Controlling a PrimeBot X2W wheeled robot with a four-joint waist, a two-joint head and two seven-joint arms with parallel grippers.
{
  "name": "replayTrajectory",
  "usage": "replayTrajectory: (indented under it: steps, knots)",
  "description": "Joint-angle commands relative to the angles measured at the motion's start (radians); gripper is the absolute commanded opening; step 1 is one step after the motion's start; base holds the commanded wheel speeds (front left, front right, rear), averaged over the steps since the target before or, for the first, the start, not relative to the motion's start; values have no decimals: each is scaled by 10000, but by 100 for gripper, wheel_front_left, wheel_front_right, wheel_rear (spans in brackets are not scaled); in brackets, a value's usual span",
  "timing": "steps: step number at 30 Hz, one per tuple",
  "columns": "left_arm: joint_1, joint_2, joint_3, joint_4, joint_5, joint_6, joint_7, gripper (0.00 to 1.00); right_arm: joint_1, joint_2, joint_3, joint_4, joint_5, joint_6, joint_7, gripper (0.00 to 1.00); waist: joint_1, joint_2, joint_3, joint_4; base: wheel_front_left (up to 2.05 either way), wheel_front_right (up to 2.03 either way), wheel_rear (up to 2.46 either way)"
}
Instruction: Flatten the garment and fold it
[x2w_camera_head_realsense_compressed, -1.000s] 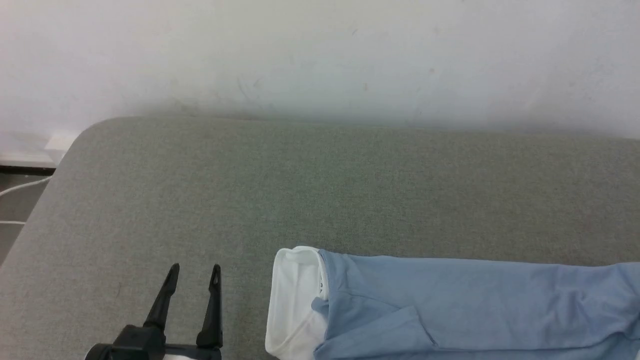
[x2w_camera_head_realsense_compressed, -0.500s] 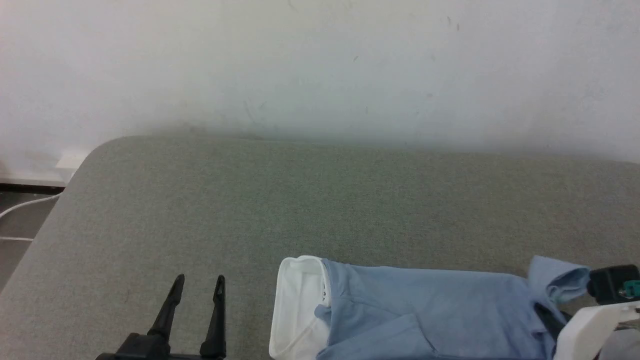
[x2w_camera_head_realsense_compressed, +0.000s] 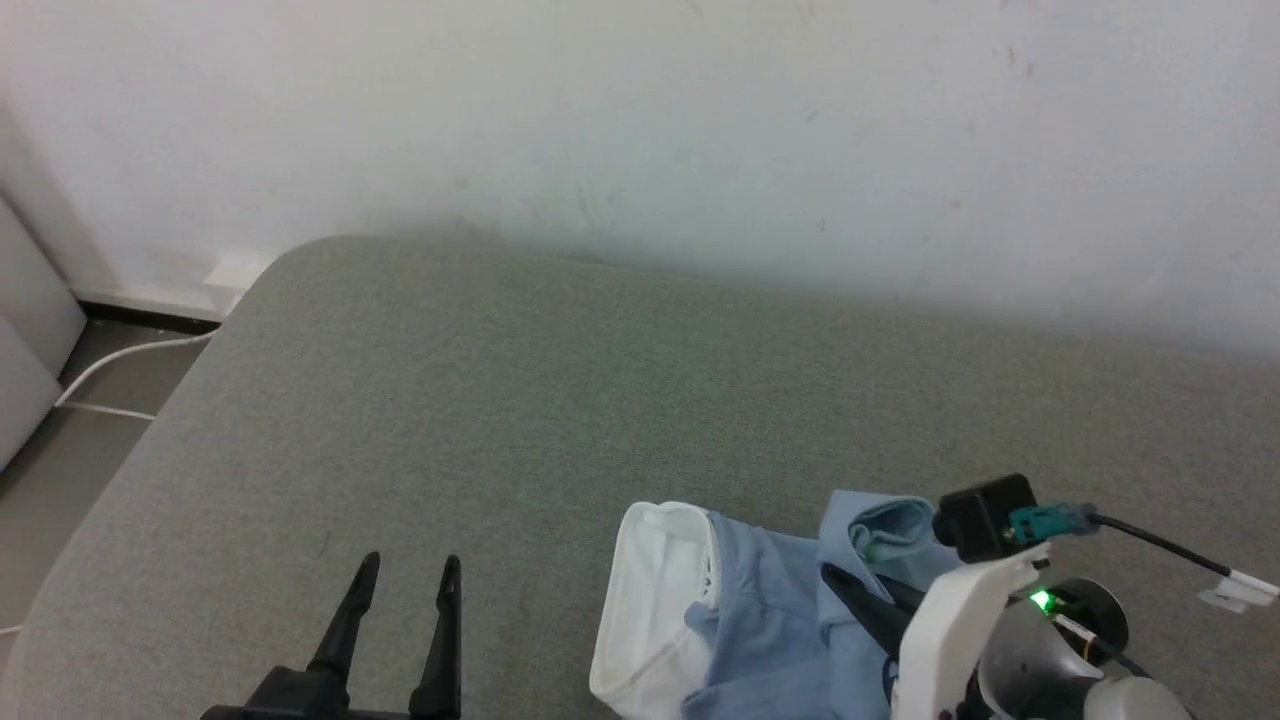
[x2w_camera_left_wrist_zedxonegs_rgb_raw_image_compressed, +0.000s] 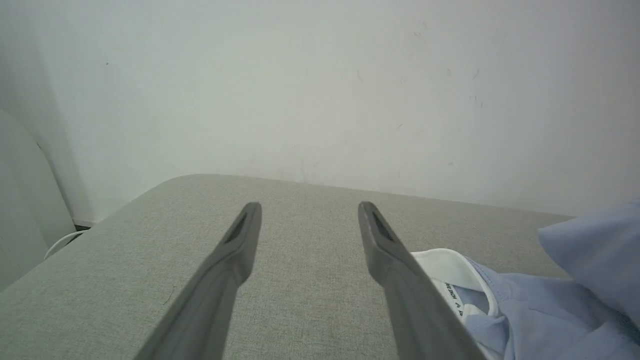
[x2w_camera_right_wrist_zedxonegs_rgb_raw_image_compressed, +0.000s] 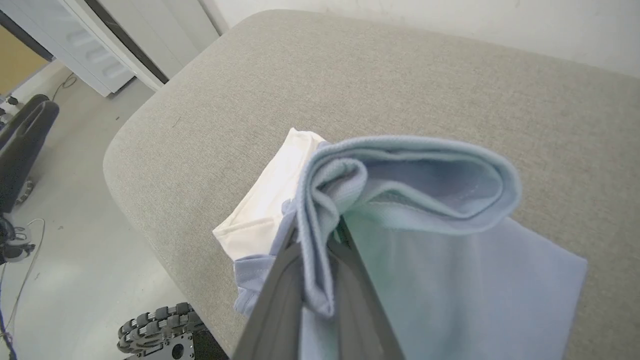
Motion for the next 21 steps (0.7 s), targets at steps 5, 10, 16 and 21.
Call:
replayTrajectory:
  steps: [5,10,16,21]
  knots:
    - [-141,-20,-143,50,96,-121,-47,100,-668,330,548,921,-267,-9,-496,0,0,0,339,705,0,0,0]
    - [-324,-20,-241,110,77,-134,-47,100,-1186,456,1059,2013,-537,-9,-984,0,0,0,619,1082,0,0,0]
    - [-486,-20,-341,146,-4,-73,-47,100,-1816,531,1586,3174,-673,-9,-1435,100,0,0,913,1306,0,0,0]
    - [-564,-20,-406,179,-38,5,-47,100,-2318,576,2487,3667,-408,-9,-1788,100,0,0,993,1292,0,0,0]
